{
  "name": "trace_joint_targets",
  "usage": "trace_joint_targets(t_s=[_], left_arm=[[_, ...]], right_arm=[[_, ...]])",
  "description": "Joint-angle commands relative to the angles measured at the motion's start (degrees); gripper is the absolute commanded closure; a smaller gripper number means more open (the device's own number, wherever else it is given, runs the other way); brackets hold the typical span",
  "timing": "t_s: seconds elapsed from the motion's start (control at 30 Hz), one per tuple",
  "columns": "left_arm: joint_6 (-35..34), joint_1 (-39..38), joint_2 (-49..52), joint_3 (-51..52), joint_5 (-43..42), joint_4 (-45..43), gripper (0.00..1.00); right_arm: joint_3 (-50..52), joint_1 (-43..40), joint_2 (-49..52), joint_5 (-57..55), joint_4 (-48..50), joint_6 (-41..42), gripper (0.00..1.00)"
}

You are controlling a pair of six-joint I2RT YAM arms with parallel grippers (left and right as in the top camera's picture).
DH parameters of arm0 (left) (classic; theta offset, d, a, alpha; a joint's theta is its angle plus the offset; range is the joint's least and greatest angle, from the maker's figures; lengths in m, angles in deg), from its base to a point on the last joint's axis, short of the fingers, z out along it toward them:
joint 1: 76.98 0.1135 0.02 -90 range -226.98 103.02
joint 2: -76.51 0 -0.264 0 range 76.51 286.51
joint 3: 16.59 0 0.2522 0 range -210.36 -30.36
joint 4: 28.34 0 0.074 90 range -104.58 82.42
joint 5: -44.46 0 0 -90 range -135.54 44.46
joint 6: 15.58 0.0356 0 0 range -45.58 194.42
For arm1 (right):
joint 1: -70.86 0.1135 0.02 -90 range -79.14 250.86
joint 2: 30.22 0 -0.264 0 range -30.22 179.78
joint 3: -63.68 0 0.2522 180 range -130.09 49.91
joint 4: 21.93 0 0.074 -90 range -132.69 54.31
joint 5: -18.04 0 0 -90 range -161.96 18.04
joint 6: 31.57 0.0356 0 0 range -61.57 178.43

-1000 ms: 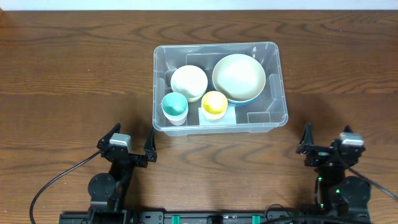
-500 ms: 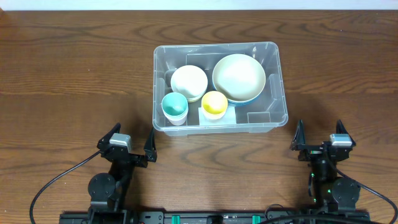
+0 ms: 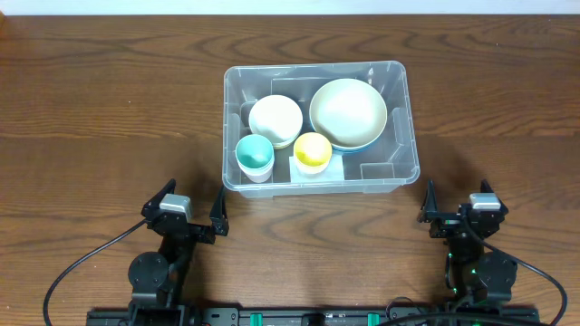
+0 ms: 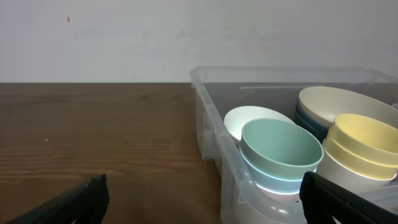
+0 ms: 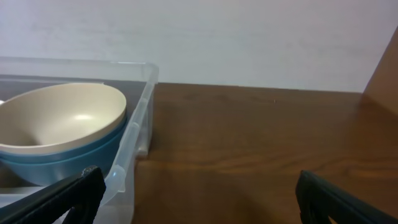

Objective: Pack container

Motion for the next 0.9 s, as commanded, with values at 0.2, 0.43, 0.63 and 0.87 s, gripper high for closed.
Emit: trace_joint_targets(t_s=[0.2,0.43,0.63,0.87], left_arm=[[0.8,-0.2,-0.4,1.0,-0.6,1.9,0.02],[0.8,-0.2,-0.4,1.0,-0.6,1.9,0.02],[0.8,-0.2,-0.4,1.0,-0.6,1.9,0.02],[0.8,-0.2,-0.4,1.0,-0.6,1.9,0.02]], right_arm=[[0.2,0.7,-0.4,0.0,-0.3,-3.3,0.01],[0.2,0.7,-0.4,0.0,-0.2,-3.3,0.01],[0.1,0.7,-0.4,0.0,-0.2,-3.3,0.01],[0.1,0.7,-0.3,0.0,-0.2,-3.3,0.01]])
